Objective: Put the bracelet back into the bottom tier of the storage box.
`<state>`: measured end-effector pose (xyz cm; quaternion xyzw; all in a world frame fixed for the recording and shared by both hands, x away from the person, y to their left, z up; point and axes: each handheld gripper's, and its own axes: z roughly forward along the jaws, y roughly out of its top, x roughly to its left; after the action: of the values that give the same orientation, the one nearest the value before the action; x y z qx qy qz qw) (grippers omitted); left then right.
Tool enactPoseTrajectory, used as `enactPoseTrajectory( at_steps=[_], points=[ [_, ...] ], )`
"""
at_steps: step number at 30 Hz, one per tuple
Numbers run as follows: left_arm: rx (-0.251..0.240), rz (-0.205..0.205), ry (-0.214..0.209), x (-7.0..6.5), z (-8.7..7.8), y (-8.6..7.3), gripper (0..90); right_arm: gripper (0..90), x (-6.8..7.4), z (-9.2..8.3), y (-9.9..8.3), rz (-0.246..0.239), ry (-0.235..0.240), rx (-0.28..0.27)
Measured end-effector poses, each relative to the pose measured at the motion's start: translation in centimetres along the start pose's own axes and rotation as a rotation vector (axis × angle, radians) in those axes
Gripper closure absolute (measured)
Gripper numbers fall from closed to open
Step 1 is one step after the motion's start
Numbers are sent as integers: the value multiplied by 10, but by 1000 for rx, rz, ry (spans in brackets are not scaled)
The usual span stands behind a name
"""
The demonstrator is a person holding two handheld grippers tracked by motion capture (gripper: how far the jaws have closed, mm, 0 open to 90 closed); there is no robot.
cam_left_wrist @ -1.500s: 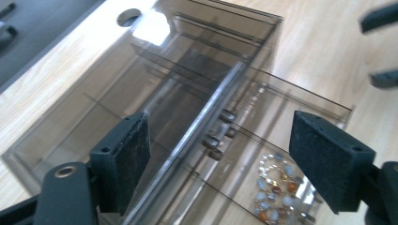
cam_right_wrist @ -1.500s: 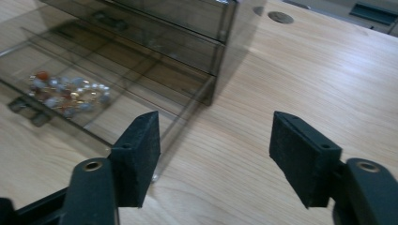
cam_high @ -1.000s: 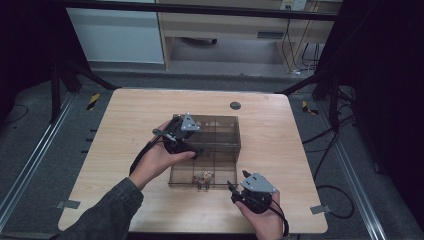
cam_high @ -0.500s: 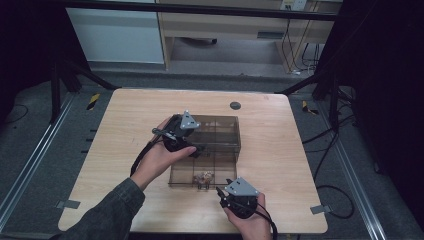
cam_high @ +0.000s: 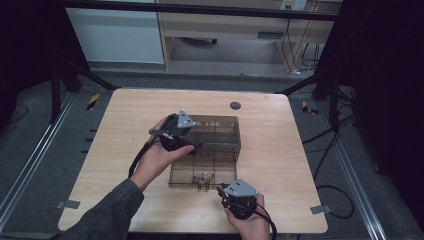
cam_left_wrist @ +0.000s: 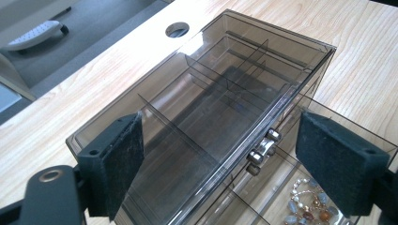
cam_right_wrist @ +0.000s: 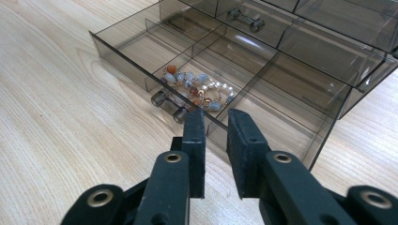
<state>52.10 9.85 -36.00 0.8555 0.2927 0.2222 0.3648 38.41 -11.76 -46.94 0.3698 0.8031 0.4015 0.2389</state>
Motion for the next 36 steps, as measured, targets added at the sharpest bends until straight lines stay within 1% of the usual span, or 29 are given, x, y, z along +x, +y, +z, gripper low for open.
enactPoseTrajectory(
  at_steps=[2, 4, 5, 6, 8, 10, 11, 12, 14, 15, 17, 19, 20, 21, 24, 27, 29, 31, 36],
  points=[
    [6, -4, -5, 0, 1, 0, 159, 795, -1, 0, 0, 3, 2, -5],
    [29, -13, -16, -1, 1, 0, 172, 801, -1, 0, 0, 16, 1, -2],
    [32, -2, -15, -1, 1, 0, 180, 805, -1, 0, 0, 15, 1, 3],
    [26, 6, -15, -3, 1, 1, 191, 812, -1, 0, 1, 12, 0, 6],
    [13, 9, -25, -4, 1, 1, 204, 826, -1, 0, 1, 7, -2, 8],
    [7, -2, -37, -4, 1, 1, 210, 841, -1, 1, 2, 14, -4, 10],
    [5, -8, -44, -4, 1, 1, 217, 851, -1, 2, 1, 14, 3, 13],
    [1, -10, -43, -4, 1, 1, 223, 857, 0, 3, 1, 22, 4, 19],
    [-5, -2, -32, -5, -1, 2, 239, 873, 1, 4, 1, 18, 12, 25],
    [-4, -1, -29, -5, -1, 2, 245, 881, 2, 4, 1, 22, 15, 26],
    [5, -2, -20, -5, 0, 1, 247, 890, 3, 5, 2, 12, 23, 29],
    [9, -2, -15, -4, 2, -1, 250, 893, 4, 6, 2, 12, 27, 34],
    [10, -10, -13, -4, 3, -1, 256, 899, 4, 5, 2, 13, 31, 35],
    [12, -12, -8, -4, 4, -1, 267, 900, 4, 5, 1, 7, 31, 38],
    [7, -29, -11, -4, 6, -1, 304, 900, 6, 6, 1, 15, 36, 53],
    [13, -21, -9, -6, 8, -1, 339, 900, 7, 7, 1, 8, 37, 64],
    [16, -20, -16, -8, 11, 0, 360, 900, 8, 8, 1, 10, 38, 69],
    [9, -34, -33, -9, 13, -1, 403, 900, 8, 9, 1, 8, 39, 74],
    [14, -38, -37, -11, 18, -5, 499, 900, 9, 11, 1, 14, 38, 90]
  ],
)
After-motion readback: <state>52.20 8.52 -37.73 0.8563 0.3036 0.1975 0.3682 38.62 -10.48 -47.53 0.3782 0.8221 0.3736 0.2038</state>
